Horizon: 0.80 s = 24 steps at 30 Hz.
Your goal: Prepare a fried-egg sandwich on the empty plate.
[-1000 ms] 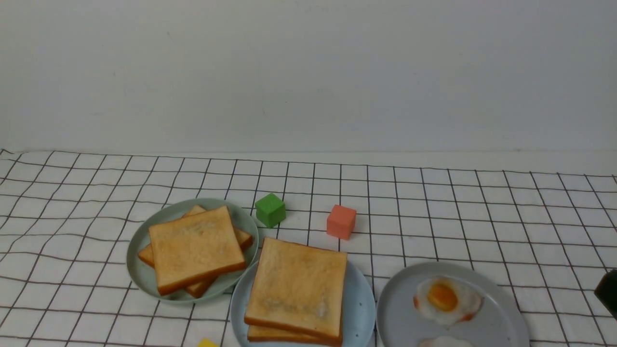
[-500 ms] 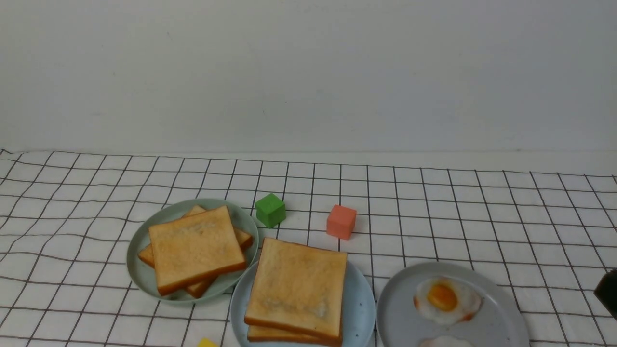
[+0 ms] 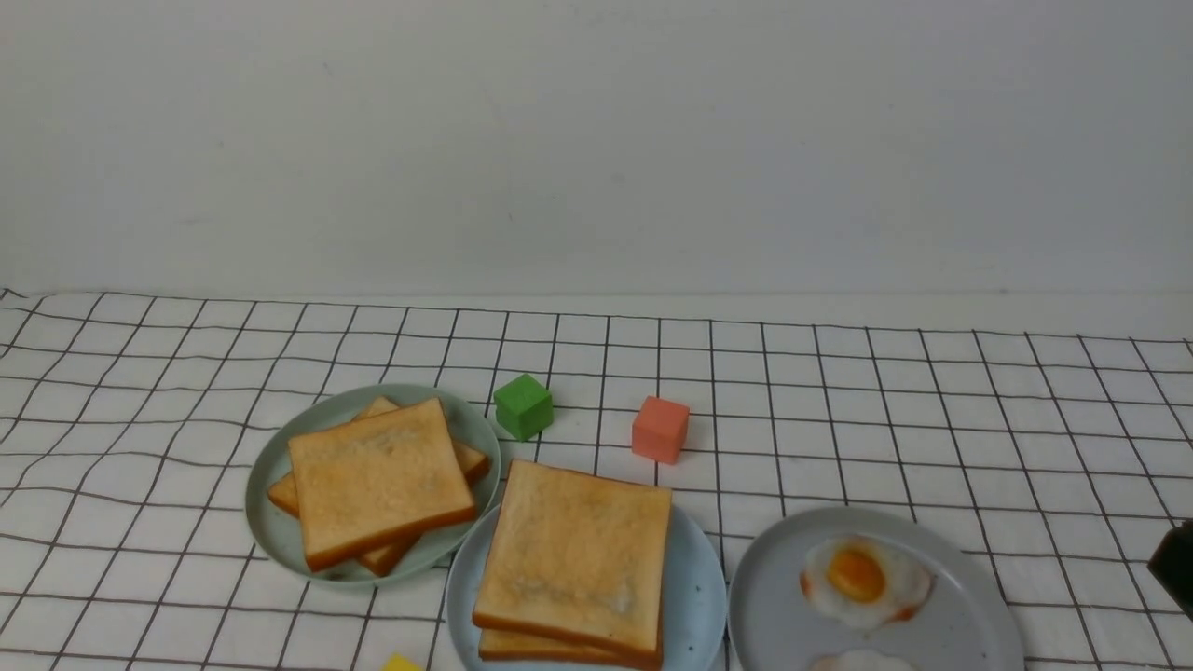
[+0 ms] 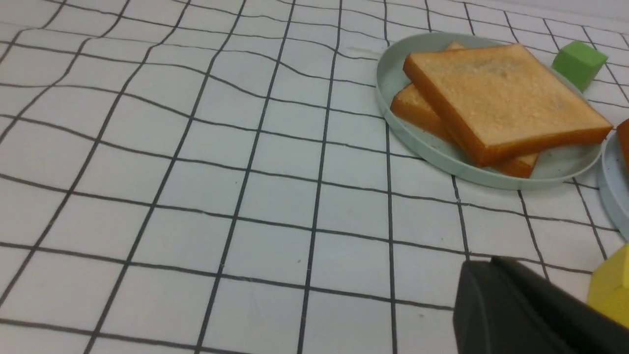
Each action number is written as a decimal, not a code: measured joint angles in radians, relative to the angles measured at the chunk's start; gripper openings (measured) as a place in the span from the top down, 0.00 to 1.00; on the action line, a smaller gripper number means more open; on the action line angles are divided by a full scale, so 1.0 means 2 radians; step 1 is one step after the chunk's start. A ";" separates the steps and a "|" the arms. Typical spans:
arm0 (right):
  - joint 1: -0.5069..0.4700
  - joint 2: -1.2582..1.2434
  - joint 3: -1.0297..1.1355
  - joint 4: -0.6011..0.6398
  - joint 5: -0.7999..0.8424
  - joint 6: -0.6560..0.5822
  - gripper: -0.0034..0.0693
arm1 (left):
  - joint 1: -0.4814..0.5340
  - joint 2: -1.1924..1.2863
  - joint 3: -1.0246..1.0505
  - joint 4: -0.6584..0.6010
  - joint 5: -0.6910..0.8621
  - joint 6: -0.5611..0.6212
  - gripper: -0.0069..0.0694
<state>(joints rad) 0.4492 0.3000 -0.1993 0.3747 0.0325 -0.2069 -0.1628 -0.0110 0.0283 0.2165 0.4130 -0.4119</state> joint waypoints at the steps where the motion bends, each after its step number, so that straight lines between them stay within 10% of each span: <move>1: 0.000 0.000 0.000 0.000 0.000 0.000 0.87 | 0.000 0.000 0.000 0.000 0.000 0.000 0.92; 24: 0.000 0.000 0.000 0.001 -0.001 0.000 0.82 | 0.054 0.000 0.000 0.001 -0.003 0.001 0.90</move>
<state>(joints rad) 0.4492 0.3000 -0.1993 0.3777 0.0296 -0.2069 -0.0551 -0.0110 0.0283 0.2176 0.4071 -0.4102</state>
